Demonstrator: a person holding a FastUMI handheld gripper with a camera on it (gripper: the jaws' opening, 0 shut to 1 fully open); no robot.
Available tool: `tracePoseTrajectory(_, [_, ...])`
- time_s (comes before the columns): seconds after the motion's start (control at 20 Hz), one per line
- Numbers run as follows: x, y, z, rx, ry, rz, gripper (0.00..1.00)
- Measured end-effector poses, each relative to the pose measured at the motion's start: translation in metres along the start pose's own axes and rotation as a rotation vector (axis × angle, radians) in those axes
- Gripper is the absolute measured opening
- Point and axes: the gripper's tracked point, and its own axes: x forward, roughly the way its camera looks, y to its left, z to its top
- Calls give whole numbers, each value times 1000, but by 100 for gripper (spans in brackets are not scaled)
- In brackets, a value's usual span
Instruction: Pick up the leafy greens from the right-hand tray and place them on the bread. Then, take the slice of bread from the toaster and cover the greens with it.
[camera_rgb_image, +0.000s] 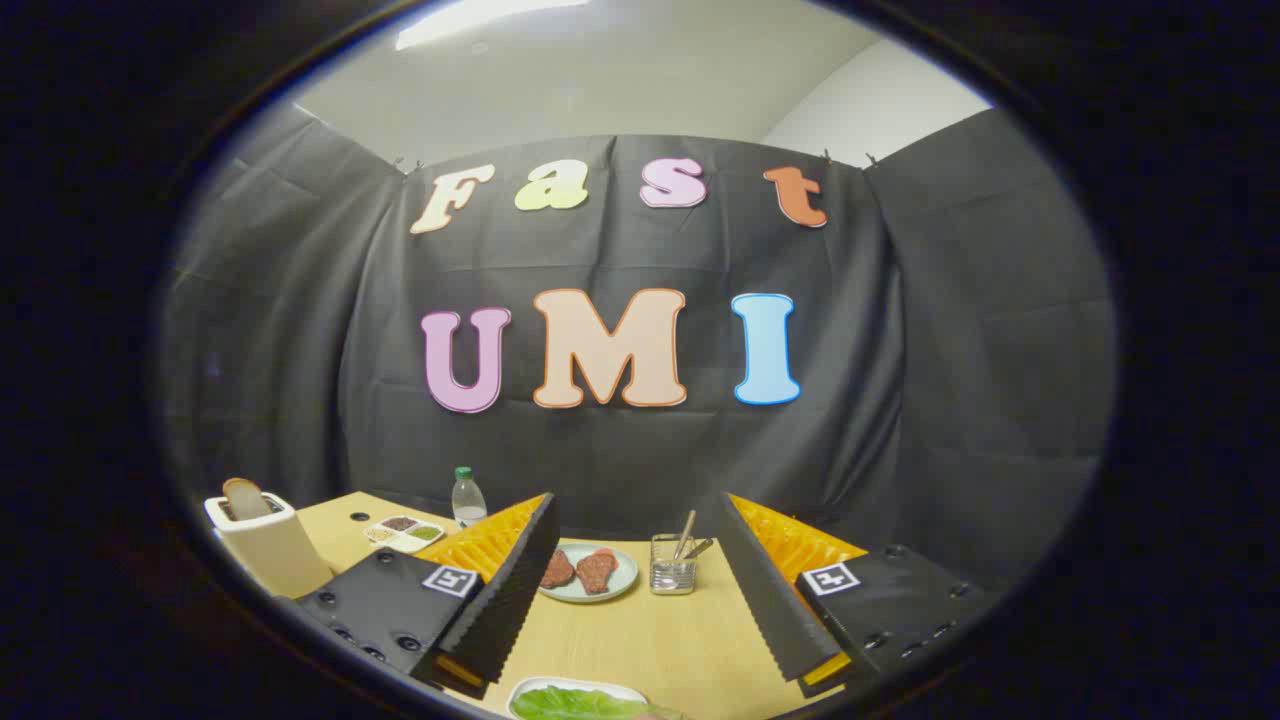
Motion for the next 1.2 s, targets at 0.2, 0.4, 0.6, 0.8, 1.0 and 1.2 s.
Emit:
tracePoseTrajectory(0.2, [-2, -4, 1, 4, -7, -9, 100])
tracePoseTrajectory(0.4, [-3, -5, 1, -11, -10, -7, 100])
tracePoseTrajectory(0.6, [-4, -3, 1, -14, -9, -1, 100])
tracePoseTrajectory(0.8, [-2, 0, 2, -16, -12, 9, 100])
tracePoseTrajectory(1.0, [-1, 3, 1, -17, -12, 22, 100])
tracePoseTrajectory(1.2, [3, 8, -5, -42, 14, 81, 100])
